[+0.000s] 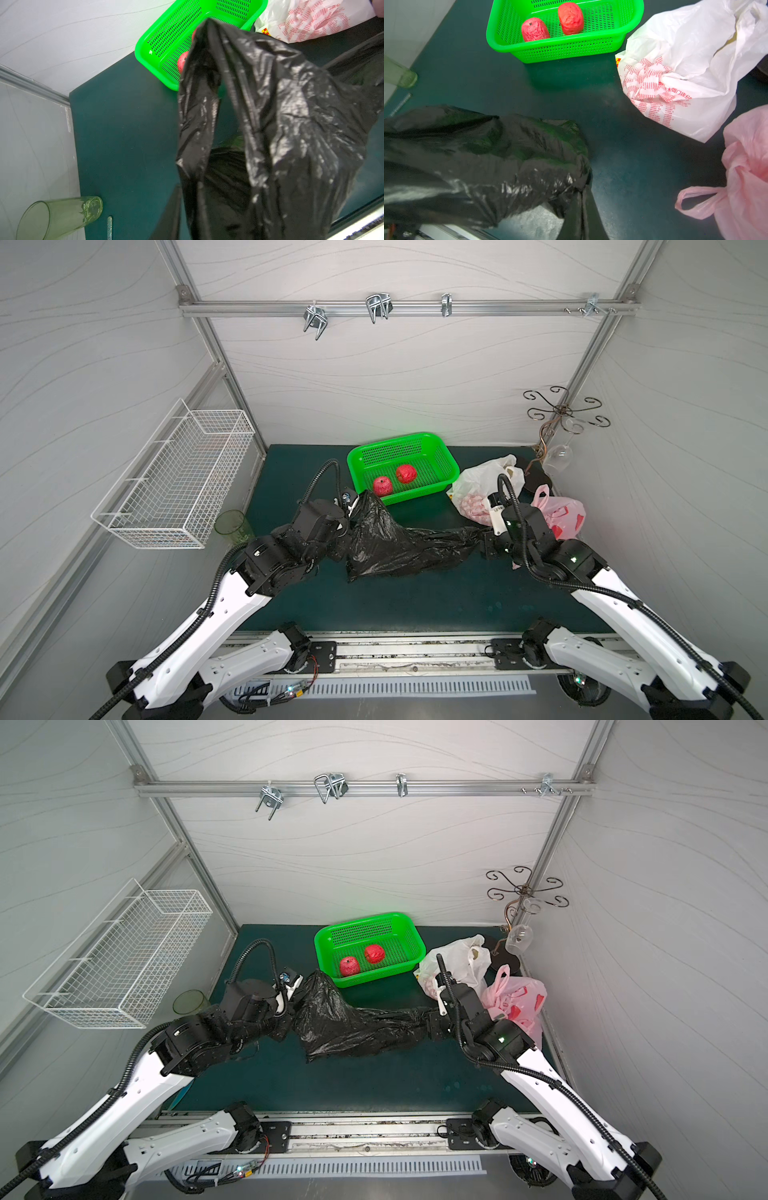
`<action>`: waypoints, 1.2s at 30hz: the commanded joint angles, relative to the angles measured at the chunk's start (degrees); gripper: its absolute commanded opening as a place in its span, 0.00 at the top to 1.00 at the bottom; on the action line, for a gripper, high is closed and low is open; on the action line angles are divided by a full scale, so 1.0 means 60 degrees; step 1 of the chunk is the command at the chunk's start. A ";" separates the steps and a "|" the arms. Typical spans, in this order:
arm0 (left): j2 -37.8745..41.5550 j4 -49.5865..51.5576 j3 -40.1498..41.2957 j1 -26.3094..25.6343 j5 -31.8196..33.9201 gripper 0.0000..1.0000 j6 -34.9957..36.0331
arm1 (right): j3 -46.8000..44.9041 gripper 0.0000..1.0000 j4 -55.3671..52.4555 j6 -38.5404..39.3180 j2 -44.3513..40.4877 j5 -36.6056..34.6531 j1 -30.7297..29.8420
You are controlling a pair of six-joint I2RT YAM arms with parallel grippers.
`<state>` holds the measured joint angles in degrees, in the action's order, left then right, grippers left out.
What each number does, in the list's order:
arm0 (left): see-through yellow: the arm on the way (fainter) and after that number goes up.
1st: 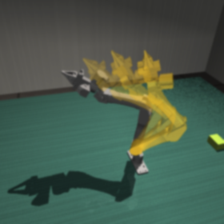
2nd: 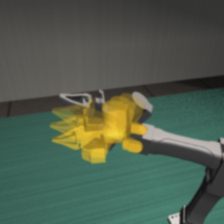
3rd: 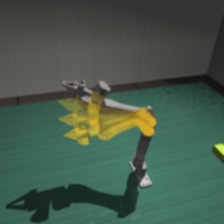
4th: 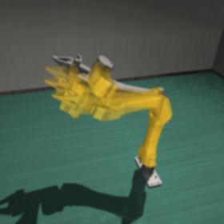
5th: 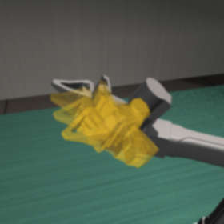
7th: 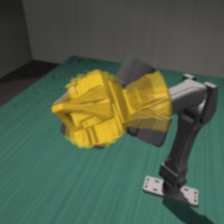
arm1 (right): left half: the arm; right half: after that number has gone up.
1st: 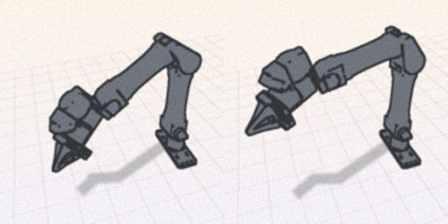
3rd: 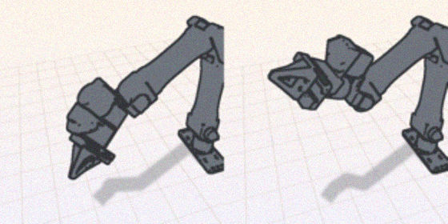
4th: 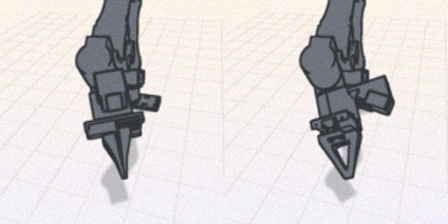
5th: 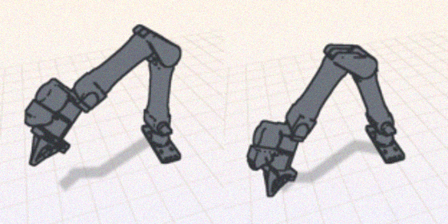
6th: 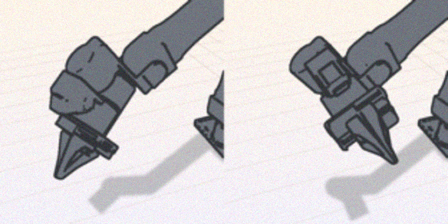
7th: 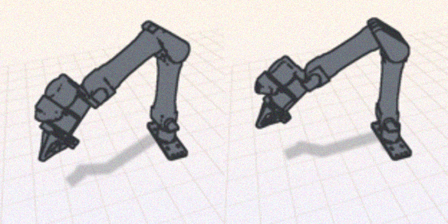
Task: Untie the knot of a plastic bag & take out the apple
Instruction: Untie the plastic bag at the center of the board.
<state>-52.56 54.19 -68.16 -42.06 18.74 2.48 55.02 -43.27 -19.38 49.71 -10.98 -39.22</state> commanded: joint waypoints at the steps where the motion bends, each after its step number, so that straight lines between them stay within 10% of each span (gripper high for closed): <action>1: 0.0258 -0.0258 -0.0455 -0.0010 -0.1356 0.41 -0.0231 | 0.0134 0.58 -0.0022 0.0131 -0.0446 0.0615 0.0048; 8: -0.0517 0.0041 -0.2500 -0.0010 -0.3085 0.27 -0.0891 | 0.0909 0.58 0.0248 0.1232 -0.0996 0.2286 -0.0288; 15: -0.2440 0.1757 -0.4322 -0.0003 -0.3625 0.31 -0.1799 | 0.2271 0.45 -0.1308 0.2812 0.0414 0.1135 -0.2909; 22: -0.2394 0.2426 -0.3554 0.0648 -0.4905 0.34 -0.4127 | 0.3057 0.30 -0.3059 0.3261 0.1506 -0.0277 -0.5099; 36: -0.1035 0.1419 -0.1640 0.1335 -0.4937 0.33 -0.5231 | 0.3112 0.14 -0.2523 0.3829 0.3157 -0.2913 -0.5688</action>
<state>-59.02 65.28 -77.73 -34.52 -10.76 -27.59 71.94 -57.54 1.93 67.37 -23.88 -72.20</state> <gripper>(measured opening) 0.669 0.859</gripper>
